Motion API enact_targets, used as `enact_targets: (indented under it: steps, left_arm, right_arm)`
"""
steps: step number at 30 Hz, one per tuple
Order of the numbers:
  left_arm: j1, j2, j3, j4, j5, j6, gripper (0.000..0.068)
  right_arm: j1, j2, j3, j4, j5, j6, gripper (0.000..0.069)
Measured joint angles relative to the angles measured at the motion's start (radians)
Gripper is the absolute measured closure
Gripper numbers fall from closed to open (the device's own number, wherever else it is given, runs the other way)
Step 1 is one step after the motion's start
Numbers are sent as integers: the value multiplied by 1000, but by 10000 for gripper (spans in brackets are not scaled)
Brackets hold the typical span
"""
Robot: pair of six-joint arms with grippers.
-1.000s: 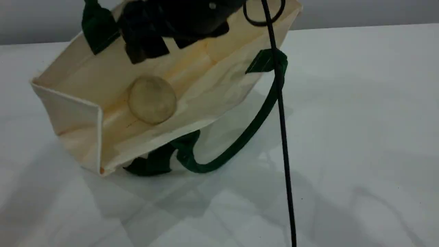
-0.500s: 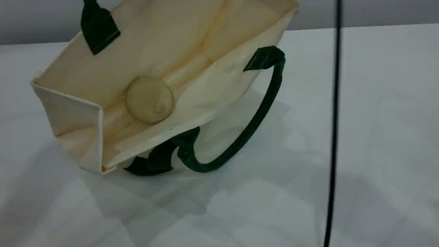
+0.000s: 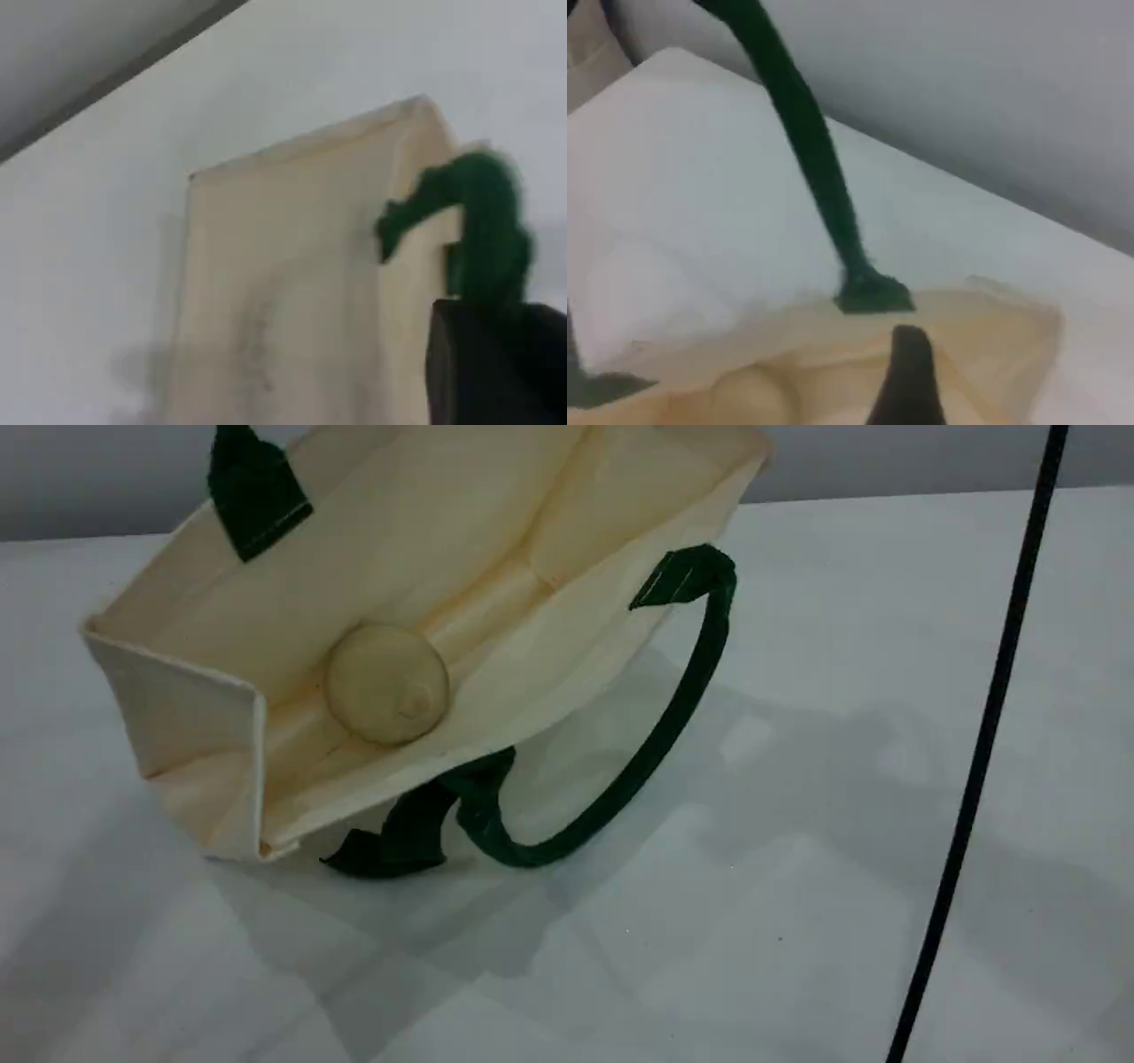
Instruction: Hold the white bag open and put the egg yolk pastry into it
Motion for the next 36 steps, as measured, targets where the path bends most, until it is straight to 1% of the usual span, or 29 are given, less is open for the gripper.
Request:
enact_targets:
  steps: [4, 6, 8, 10, 18, 21, 23, 26, 30, 33, 36]
  left_arm:
    - [0, 0, 0, -69, 3, 1, 342]
    - [0, 0, 0, -91, 3, 1, 270]
    - [0, 0, 0, -102, 3, 3, 213]
    - [0, 0, 0, -101, 3, 3, 186]
    - [0, -9, 0, -88, 5, -11, 174]
    - [0, -32, 0, -39, 6, -42, 173]
    - [0, -54, 0, 13, 6, -62, 173]
    - [0, -106, 0, 78, 6, -99, 173]
    - [0, -183, 0, 168, 7, -174, 173]
    - [0, -259, 4, 214, 7, -227, 172]
    - [0, -341, 49, 221, 7, -234, 172]
  right_arm:
    - [0, 0, 0, 0, 1, 0, 160]
    - [0, 0, 0, 0, 2, 0, 160]
    - [0, 1, 0, 0, 7, 0, 160]
    - [0, 1, 0, 0, 10, -1, 160]
    - [-10, -6, 0, -2, 76, -1, 160]
    - [-27, -36, -4, -43, 116, -1, 160]
    - [-42, -71, -5, -72, 144, 11, 160]
    - [-64, -148, -5, -104, 171, 23, 160]
    - [-90, -274, -5, -154, 231, 82, 160]
    - [-90, -391, -5, -203, 276, 132, 160]
    - [-90, -508, -5, -253, 332, 185, 160]
